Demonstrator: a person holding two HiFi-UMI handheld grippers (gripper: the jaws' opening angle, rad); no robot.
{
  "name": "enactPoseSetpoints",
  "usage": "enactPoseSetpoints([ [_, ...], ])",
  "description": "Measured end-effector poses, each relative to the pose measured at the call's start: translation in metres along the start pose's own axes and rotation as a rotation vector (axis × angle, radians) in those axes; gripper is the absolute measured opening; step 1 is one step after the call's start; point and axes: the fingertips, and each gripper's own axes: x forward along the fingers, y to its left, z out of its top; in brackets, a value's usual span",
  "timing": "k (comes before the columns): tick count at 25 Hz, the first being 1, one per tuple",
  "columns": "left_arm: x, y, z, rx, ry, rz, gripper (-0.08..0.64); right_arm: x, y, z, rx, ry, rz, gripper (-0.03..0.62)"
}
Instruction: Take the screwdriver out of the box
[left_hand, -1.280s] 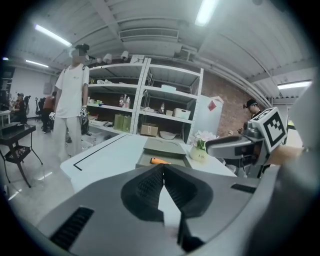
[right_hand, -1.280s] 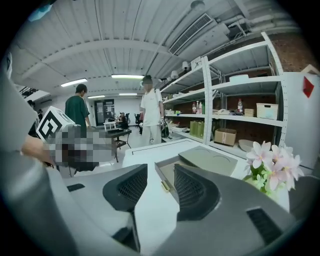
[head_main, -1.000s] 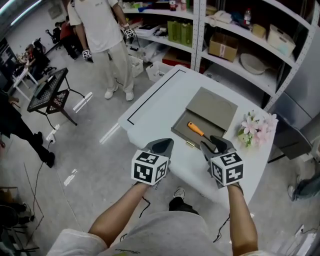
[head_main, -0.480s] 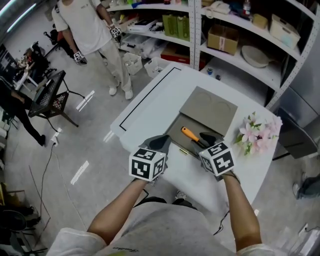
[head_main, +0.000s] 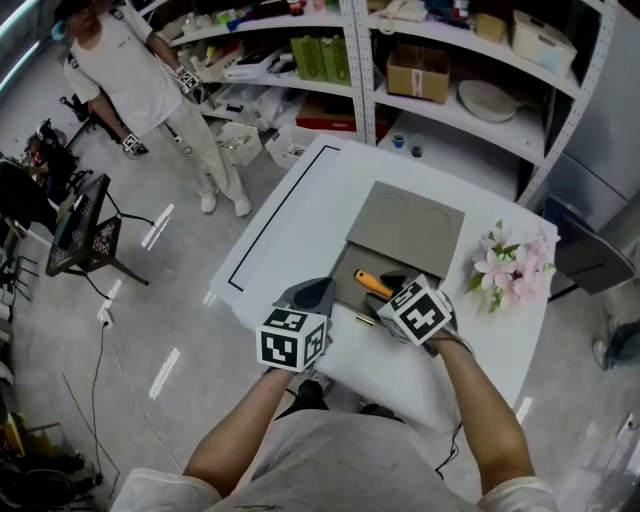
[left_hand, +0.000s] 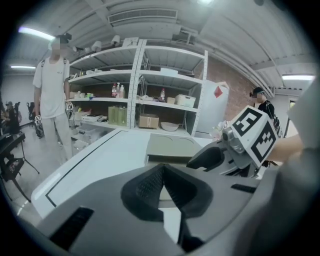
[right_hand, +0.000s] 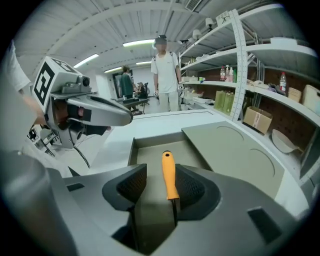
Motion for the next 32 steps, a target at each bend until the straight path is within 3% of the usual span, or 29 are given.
enactPoseSetpoints([
  [4, 0.009, 0.011, 0.006, 0.033, 0.003, -0.049, 0.003, 0.018, -0.002, -0.008, -0.022, 0.092, -0.020, 0.189],
  [15, 0.027, 0.031, 0.006, 0.085, 0.034, -0.199, 0.003, 0.047, -0.017, -0.017, 0.011, 0.202, -0.100, 0.167],
  [19, 0.032, 0.037, 0.013, 0.100, 0.038, -0.249, 0.003, 0.047, -0.017, -0.015, 0.029, 0.210, -0.111, 0.126],
  [28, 0.040, 0.033, 0.020, 0.142, 0.050, -0.344, 0.003, 0.047, -0.017, -0.017, 0.069, 0.214, -0.139, 0.112],
  [32, 0.043, 0.032, 0.023, 0.137, 0.049, -0.362, 0.003, 0.036, -0.018, -0.007, 0.117, 0.151, -0.187, 0.112],
])
